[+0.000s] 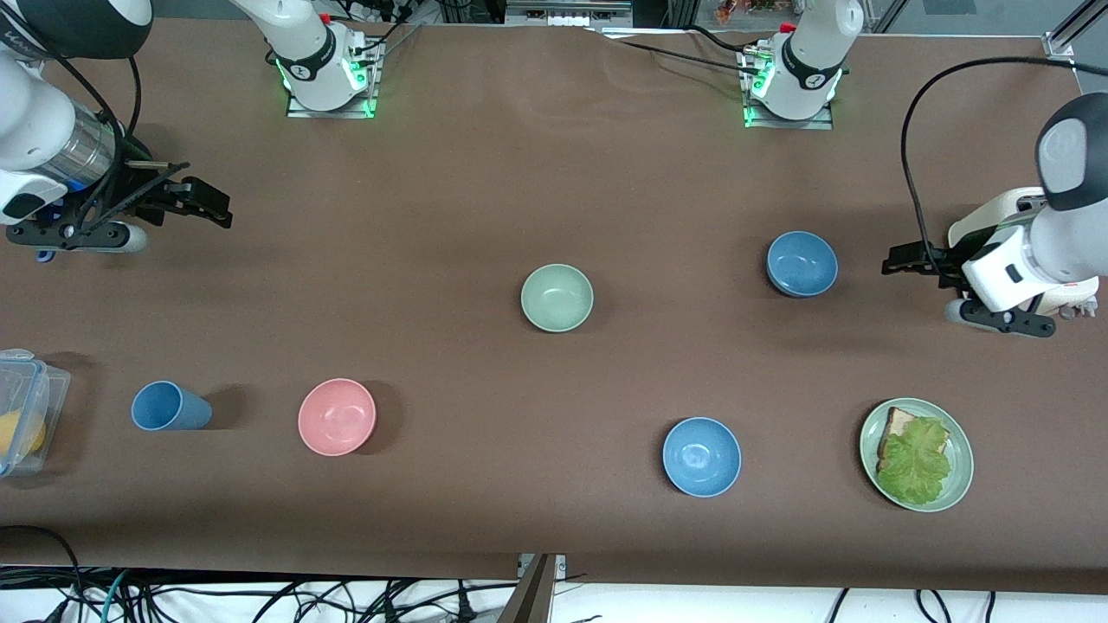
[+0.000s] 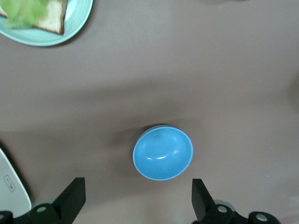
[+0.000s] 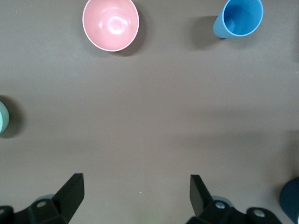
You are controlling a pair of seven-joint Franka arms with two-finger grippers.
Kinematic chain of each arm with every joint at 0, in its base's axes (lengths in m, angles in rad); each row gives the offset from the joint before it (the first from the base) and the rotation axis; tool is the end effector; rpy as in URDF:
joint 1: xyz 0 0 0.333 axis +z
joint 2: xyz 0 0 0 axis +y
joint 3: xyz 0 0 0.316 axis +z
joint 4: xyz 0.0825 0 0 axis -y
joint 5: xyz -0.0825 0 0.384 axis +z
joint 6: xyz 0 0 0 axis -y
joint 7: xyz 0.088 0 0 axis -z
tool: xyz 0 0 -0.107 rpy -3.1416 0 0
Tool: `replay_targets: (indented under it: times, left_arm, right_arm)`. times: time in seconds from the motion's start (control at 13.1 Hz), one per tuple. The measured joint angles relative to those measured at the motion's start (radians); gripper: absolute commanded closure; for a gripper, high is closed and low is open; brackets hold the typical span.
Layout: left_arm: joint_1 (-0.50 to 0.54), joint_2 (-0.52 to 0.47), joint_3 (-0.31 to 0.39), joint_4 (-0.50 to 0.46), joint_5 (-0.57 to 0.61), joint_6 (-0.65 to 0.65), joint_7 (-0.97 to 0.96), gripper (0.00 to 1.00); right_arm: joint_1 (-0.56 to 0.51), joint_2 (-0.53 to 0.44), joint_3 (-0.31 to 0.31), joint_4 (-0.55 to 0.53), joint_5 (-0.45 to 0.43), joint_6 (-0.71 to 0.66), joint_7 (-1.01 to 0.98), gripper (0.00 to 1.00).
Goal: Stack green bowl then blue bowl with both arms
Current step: 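Reach the left gripper to the blue bowl rim and grasp it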
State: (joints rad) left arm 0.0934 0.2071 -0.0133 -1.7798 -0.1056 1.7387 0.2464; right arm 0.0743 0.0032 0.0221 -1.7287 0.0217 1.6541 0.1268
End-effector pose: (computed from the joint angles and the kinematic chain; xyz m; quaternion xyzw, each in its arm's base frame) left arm 0.5884 0.0380 0.4207 0.9887 -0.0672 -0.1135 0.0713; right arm 0.5524 0.0556 0.5551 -0.9990 0.0165 0.0398 0.0064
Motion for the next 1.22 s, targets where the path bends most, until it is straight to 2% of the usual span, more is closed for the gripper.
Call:
replay_targets:
  times: [0.31, 0.53, 0.92, 1.22]
  left_arm:
    - [0.004, 0.0, 0.042, -0.163, 0.0, 0.166, 0.054, 0.0]
    - [0.011, -0.003, 0.048, -0.283, -0.012, 0.288, 0.076, 0.0]
    - [0.01, -0.009, 0.048, -0.484, -0.145, 0.513, 0.132, 0.0]
    - [0.011, -0.011, 0.05, -0.601, -0.24, 0.647, 0.183, 0.0]
  right_arm:
    - [-0.003, -0.004, 0.0, 0.001, -0.001, -0.008, -0.001, 0.0]
    - [-0.009, 0.001, -0.002, 0.02, -0.001, -0.032, -0.007, 0.0]
    - [-0.009, 0.007, 0.0, 0.057, -0.001, -0.019, -0.007, 0.0]
    - [-0.009, 0.017, 0.002, 0.057, -0.001, 0.028, -0.007, 0.0]
